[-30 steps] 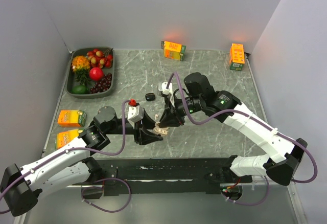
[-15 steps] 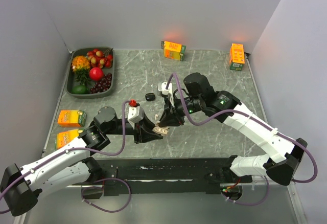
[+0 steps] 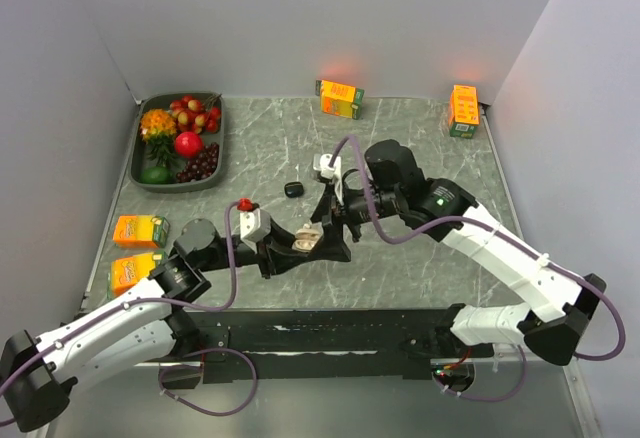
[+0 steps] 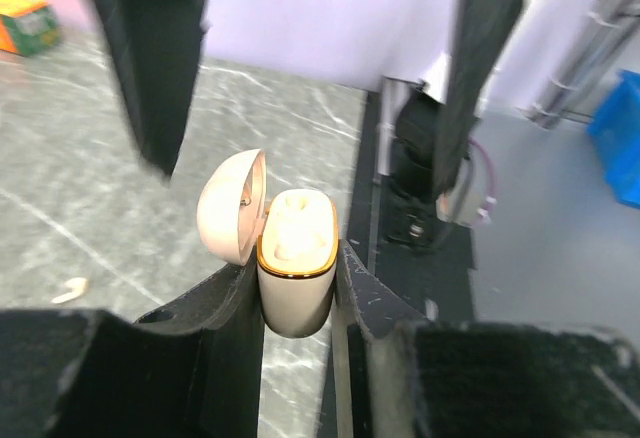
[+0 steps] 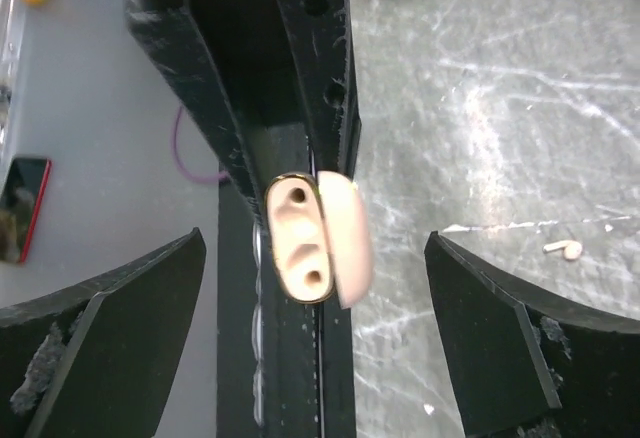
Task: Insert the wireless bluetooth earbuds into the charging case
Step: Adjust the charging case.
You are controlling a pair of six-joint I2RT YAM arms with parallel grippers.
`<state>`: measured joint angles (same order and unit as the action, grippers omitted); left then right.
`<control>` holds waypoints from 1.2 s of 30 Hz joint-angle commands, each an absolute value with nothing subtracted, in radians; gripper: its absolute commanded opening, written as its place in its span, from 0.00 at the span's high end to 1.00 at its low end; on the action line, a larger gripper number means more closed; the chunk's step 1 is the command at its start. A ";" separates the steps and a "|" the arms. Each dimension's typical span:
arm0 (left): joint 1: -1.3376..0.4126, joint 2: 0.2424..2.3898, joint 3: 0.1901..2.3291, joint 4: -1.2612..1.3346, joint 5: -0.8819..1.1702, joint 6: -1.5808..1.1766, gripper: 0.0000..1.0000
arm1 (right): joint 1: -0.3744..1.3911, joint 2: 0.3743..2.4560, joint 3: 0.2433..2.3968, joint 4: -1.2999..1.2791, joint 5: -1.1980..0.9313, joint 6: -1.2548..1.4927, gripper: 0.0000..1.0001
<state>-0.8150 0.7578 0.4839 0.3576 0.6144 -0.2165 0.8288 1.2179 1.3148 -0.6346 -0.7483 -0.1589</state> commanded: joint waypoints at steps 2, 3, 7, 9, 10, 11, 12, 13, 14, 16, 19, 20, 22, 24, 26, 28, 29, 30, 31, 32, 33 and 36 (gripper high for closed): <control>-0.813 0.712 0.393 0.540 0.448 -0.187 0.99 | 0.792 1.105 1.332 -0.459 -0.634 -0.002 0.01; -0.813 0.703 0.374 0.608 0.430 -0.183 0.99 | 0.773 1.089 1.289 -0.387 -0.596 0.055 0.01; -0.813 0.693 0.318 0.689 0.303 -0.149 0.99 | 0.631 1.035 1.160 -0.299 -0.424 0.334 0.01; -0.813 0.681 0.314 0.696 0.266 -0.152 0.99 | 0.597 1.075 1.137 -0.375 -0.372 0.402 0.01; -0.815 0.677 0.310 0.704 0.226 -0.156 0.99 | 0.591 1.097 1.137 -0.405 -0.314 0.447 0.03; -0.818 0.667 0.310 0.706 0.203 -0.166 0.99 | 0.589 1.117 1.137 -0.428 -0.314 0.448 0.05; -0.822 0.664 0.310 0.704 0.178 -0.173 0.99 | 0.589 1.147 1.132 -0.458 -0.321 0.434 0.07; -0.825 0.664 0.320 0.680 0.120 -0.195 0.99 | 0.589 1.153 1.108 -0.462 -0.318 0.423 0.10; -0.837 0.670 0.328 0.664 0.100 -0.208 0.99 | 0.589 1.154 1.089 -0.456 -0.289 0.431 0.12; -0.848 0.684 0.368 0.594 0.057 -0.242 0.99 | 0.588 1.138 1.030 -0.413 -0.268 0.440 0.15; -0.850 0.706 0.406 0.540 0.028 -0.320 0.99 | 0.588 1.091 0.988 -0.367 -0.246 0.446 0.18; -0.851 0.700 0.410 0.540 0.002 -0.351 0.99 | 0.586 1.071 0.985 -0.364 -0.223 0.446 0.18; -0.851 0.692 0.417 0.529 -0.044 -0.428 0.99 | 0.583 1.034 0.979 -0.356 -0.198 0.442 0.20; -0.850 0.692 0.455 0.482 -0.144 -0.547 0.99 | 0.580 1.009 0.965 -0.345 -0.186 0.433 0.21; -0.845 0.731 0.518 0.294 -0.248 -0.630 0.98 | 0.577 0.973 0.954 -0.331 -0.176 0.428 0.22; -0.838 0.806 0.633 0.186 -0.200 -0.645 0.99 | 0.575 0.942 0.934 -0.321 -0.164 0.425 0.22; -0.838 0.817 0.641 0.211 -0.137 -0.614 0.99 | 0.574 0.931 0.927 -0.308 -0.166 0.425 0.22; -0.836 0.816 0.612 0.251 -0.042 -0.573 0.99 | 0.574 0.927 0.917 -0.302 -0.166 0.425 0.22; -0.839 0.792 0.583 0.317 -0.010 -0.565 0.99 | 0.574 0.917 0.914 -0.299 -0.166 0.426 0.22; -0.839 0.776 0.553 0.374 0.030 -0.551 0.99 | 0.574 0.916 0.914 -0.298 -0.166 0.426 0.22; -0.839 0.764 0.511 0.467 0.055 -0.534 0.99 | 0.571 0.914 0.917 -0.301 -0.164 0.426 0.22; -0.838 0.752 0.511 0.468 0.070 -0.517 0.99 | 0.572 0.911 0.919 -0.305 -0.161 0.425 0.21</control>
<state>-0.8375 0.7734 0.5186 0.3733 -0.0170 -0.5388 0.5777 0.9215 0.9237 -0.3424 -0.1802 0.4225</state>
